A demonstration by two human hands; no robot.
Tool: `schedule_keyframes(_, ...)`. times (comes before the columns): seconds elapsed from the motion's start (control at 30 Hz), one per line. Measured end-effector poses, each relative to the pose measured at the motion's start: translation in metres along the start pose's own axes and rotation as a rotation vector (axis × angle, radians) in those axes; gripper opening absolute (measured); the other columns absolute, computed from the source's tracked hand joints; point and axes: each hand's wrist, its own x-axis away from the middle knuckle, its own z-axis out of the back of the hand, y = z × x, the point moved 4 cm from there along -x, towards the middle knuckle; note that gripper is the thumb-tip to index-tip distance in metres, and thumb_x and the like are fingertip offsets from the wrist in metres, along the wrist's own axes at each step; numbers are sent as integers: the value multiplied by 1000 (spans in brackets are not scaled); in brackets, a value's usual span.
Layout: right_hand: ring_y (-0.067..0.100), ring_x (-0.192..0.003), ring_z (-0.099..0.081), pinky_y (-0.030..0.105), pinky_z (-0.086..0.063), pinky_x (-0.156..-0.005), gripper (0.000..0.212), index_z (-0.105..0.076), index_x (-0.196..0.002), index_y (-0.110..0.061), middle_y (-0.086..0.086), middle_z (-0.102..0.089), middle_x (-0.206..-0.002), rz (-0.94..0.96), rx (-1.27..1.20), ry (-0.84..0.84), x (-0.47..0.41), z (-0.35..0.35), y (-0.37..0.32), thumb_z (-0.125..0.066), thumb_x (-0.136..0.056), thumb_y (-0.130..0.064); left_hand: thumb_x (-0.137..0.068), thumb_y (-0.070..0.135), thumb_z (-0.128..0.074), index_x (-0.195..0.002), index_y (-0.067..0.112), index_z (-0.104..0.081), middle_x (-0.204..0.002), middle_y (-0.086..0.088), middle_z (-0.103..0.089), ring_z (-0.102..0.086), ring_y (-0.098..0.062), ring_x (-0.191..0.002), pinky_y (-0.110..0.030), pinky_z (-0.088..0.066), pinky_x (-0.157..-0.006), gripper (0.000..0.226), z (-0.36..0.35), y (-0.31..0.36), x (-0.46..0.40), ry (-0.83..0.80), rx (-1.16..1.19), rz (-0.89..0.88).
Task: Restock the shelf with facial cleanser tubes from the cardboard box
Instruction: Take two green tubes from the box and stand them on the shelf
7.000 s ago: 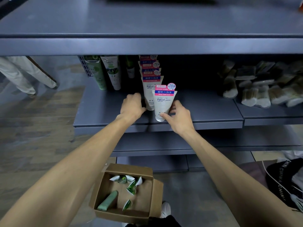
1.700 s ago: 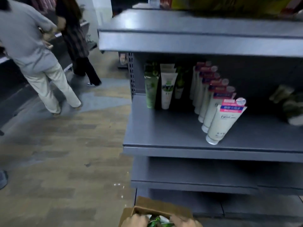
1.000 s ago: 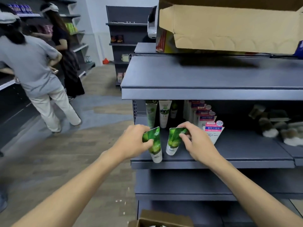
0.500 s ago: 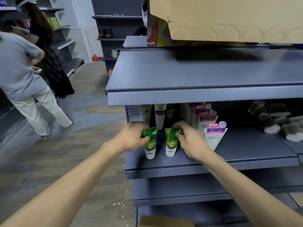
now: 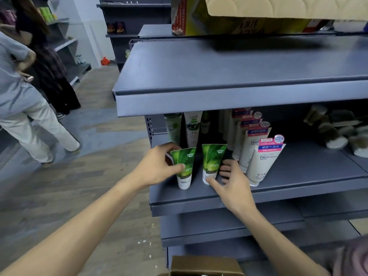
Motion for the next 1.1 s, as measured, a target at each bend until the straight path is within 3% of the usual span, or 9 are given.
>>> schedule_keyframes(0.13,1,-94,-61,33,-55,-84,51,-49,-111,-24,-12,-61,-104,-1,15,77,-3,-7,3,-81,-73,-35,-71,34,-81,-95,24,-60,-80,11,-68,-65,-3,-71,-21,-52,-71,34,-22,-17,19,38,-64,138)
schedule_keyframes(0.3,0,-90,-61,32,-56,-80,41,-47,-106,-31,-18,-61,-97,42,21,74,-11,-13,5,-78,-79,-31,-68,44,-79,-85,24,-64,-71,12,-68,-65,-5,-70,-31,-55,-69,31,-55,-23,33,197,-64,303)
schedule_keyframes(0.43,14,-90,-64,40,-55,-79,32,-46,-109,-26,-7,-63,-97,63,39,95,-30,-20,10,-70,-87,-24,-73,43,-75,-74,20,-62,-64,8,-68,-67,-13,-70,-37,-54,-66,27,-69,-24,23,286,-120,333)
schedule_keyframes(0.57,34,-98,-60,39,-50,-74,30,-44,-114,-10,11,-60,-107,69,172,160,-55,-27,3,-62,-92,-19,-75,37,-76,-72,19,-60,-65,6,-67,-67,-18,-70,-31,-51,-61,25,-76,-31,1,314,-153,331)
schedule_keyframes(0.8,31,-118,-57,34,-47,-90,51,-28,-146,0,19,-52,-136,-54,491,138,-119,-49,16,-43,-103,-22,-85,40,-69,-73,21,-51,-62,4,-59,-61,-24,-74,-25,-23,-51,29,-82,-37,-24,292,-229,322)
schedule_keyframes(0.9,28,-137,-38,28,-34,-104,57,-9,-153,1,18,-29,-154,-45,626,90,-139,-58,18,-31,-106,-22,-83,40,-71,-76,23,-55,-66,8,-63,-64,-19,-74,-16,-24,-49,24,-81,-39,-27,308,-211,313)
schedule_keyframes(1.0,33,-147,-15,34,-15,-117,56,2,-152,5,24,-10,-159,-50,791,10,-153,-62,15,-22,-108,-20,-82,39,-73,-76,23,-59,-67,9,-66,-66,-16,-72,-19,-33,-51,22,-81,-41,-30,314,-185,298)
schedule_keyframes(1.1,36,-147,-12,39,-11,-119,54,0,-150,7,26,-8,-159,-32,930,-45,-161,-63,9,-23,-108,-18,-82,37,-74,-80,22,-62,-71,9,-68,-67,-14,-74,-23,-39,-57,19,-81,-39,-30,322,-180,284)
